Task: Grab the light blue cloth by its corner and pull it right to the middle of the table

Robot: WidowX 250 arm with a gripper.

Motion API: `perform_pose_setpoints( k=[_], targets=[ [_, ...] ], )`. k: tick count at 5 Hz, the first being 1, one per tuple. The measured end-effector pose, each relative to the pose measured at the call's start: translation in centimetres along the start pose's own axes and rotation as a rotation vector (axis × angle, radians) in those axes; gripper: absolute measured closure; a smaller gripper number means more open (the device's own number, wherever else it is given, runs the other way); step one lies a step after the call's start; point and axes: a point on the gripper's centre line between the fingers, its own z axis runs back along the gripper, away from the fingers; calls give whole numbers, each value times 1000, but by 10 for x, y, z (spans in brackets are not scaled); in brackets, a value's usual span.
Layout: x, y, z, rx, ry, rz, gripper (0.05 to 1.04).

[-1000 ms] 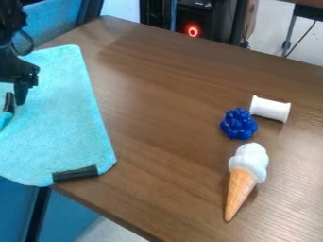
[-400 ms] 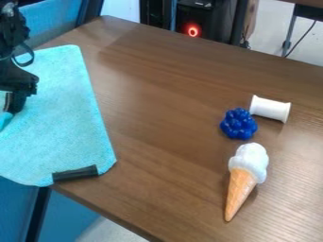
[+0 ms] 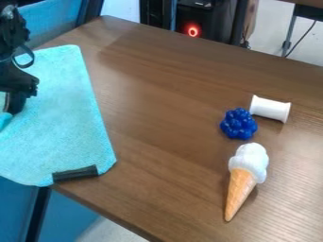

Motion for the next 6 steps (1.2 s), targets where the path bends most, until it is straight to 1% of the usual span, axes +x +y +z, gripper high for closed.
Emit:
perform_pose_setpoints(
  k=[1, 2, 3, 4, 5, 6],
  targets=[
    [-2, 0, -1, -6, 7, -6, 421],
    [-2, 2, -3, -10, 5, -2, 724],
    [-3, 1, 0, -25, 7, -6, 933],
    [-6, 3, 6, -40, 25, 2, 1023],
    [5, 1, 25, -87, 44, 12, 1032],
    [18, -2, 45, -120, 60, 37, 1032]
  ],
)
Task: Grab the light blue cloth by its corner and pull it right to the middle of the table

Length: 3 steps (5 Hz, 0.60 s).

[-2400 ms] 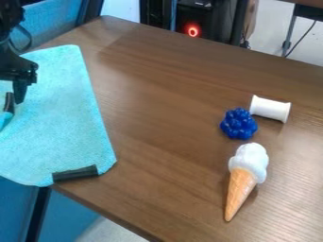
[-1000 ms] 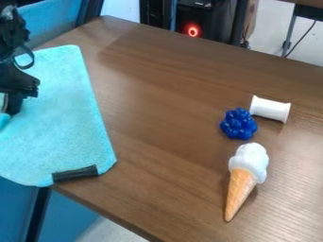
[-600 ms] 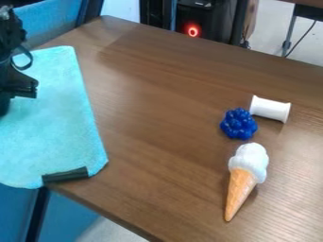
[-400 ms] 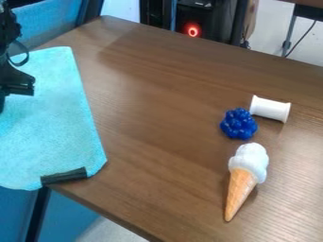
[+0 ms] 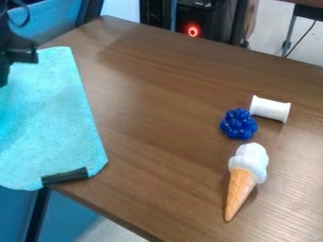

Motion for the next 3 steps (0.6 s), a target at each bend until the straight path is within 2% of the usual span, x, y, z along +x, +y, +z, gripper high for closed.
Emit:
perform_pose_setpoints(
  k=[2, 3],
  targets=[
    [10, -43, 29, -36, 25, 0, 1033],
    [10, -76, 38, -29, 27, -2, 1033]
  ],
)
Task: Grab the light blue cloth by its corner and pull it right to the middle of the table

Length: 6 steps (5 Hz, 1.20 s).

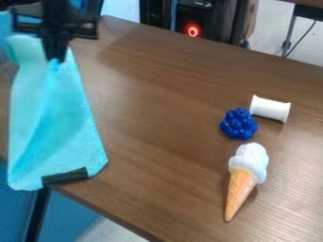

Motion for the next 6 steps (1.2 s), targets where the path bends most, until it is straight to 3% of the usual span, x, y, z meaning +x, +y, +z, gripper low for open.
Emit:
perform_pose_setpoints(
  k=[3, 4, 6],
  targets=[
    [6, -131, 18, 39, 74, 0, 1033],
    [2, -168, 15, 45, 84, -20, 1033],
    [-1, -206, -3, 49, 91, 4, 1033]
  ],
)
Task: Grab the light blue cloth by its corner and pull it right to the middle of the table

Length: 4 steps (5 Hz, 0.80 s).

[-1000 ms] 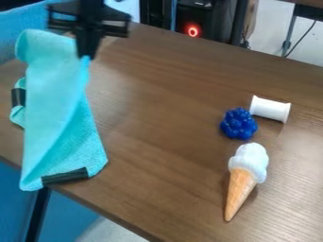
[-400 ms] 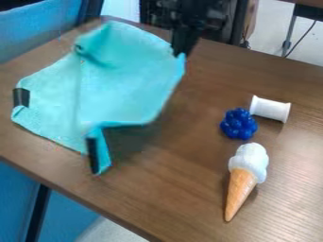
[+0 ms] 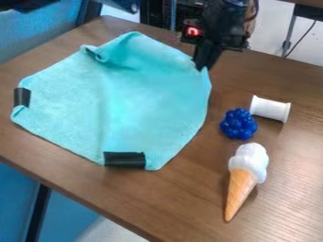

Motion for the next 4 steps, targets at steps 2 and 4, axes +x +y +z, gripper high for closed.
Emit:
perform_pose_setpoints(
  k=[2, 4],
  targets=[
    [8, -12, 20, -108, 49, 63, 954],
    [6, -11, 13, -150, -11, 55, 564]
  ],
)
